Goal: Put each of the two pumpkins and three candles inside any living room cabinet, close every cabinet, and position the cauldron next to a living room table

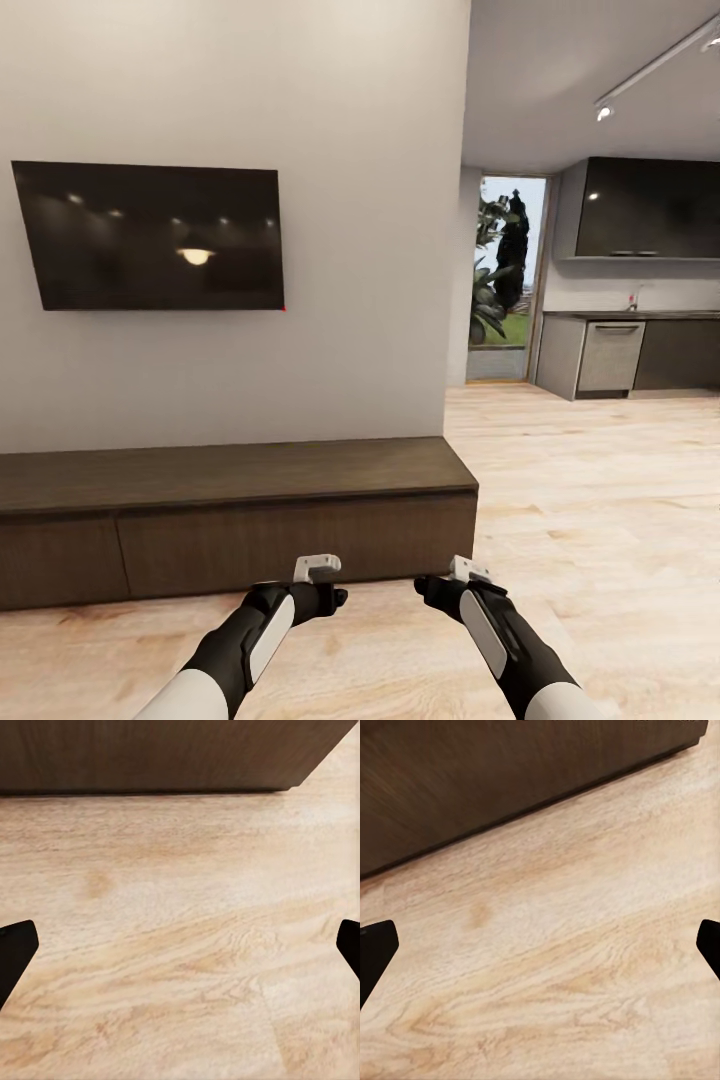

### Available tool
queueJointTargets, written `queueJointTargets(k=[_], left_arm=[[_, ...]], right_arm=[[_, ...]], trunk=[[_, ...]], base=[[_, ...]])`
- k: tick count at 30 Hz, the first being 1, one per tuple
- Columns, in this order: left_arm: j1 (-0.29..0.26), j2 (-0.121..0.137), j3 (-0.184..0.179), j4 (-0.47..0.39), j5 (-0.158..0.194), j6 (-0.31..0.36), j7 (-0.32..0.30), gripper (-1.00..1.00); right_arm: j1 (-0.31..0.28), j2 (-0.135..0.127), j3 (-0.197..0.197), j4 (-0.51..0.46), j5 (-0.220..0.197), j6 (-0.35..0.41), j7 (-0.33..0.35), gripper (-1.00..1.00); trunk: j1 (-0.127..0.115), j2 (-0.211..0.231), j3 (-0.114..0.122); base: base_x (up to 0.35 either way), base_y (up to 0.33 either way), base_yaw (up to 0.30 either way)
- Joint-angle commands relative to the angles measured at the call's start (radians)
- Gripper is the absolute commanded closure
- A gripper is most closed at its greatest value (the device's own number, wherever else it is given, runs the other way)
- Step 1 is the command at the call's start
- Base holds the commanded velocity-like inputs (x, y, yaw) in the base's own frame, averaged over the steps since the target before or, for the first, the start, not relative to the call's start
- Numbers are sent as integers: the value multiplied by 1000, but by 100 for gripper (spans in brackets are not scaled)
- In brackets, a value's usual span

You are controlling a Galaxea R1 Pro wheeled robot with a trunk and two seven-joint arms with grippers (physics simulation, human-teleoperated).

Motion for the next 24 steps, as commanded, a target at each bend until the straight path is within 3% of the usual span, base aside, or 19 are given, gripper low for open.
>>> queueJointTargets(k=[1, 7, 15, 18, 21, 24], left_arm=[[-1, 0, -1, -1, 2, 5, 0, -100], [0, 1, -1, -1, 2, 5, 0, -100], [-1, 5, 8, -16, 27, 22, -12, -100], [0, 30, 17, -89, 81, 108, -15, -100], [1, 87, 29, -212, 186, 230, -32, -100], [8, 190, 37, -348, 348, 328, -77, -100]], right_arm=[[0, -1, 4, -2, -11, 3, -9, -100], [0, -1, 4, -2, -11, 3, -9, -100], [0, -1, 4, -2, -11, 3, -9, -100], [0, -1, 4, -1, -11, 3, -9, -100], [0, -2, 4, 1, -11, 1, -9, -100], [0, -2, 4, 5, -11, -23, -9, -100]], trunk=[[0, -1, -1], [0, -1, -1], [0, -1, -1], [0, -1, -1], [0, -1, -1], [0, -1, -1]], base=[[0, 0, -4], [0, 0, -1], [0, 0, 0], [0, 0, 0], [0, 0, 0], [0, 0, 0]])
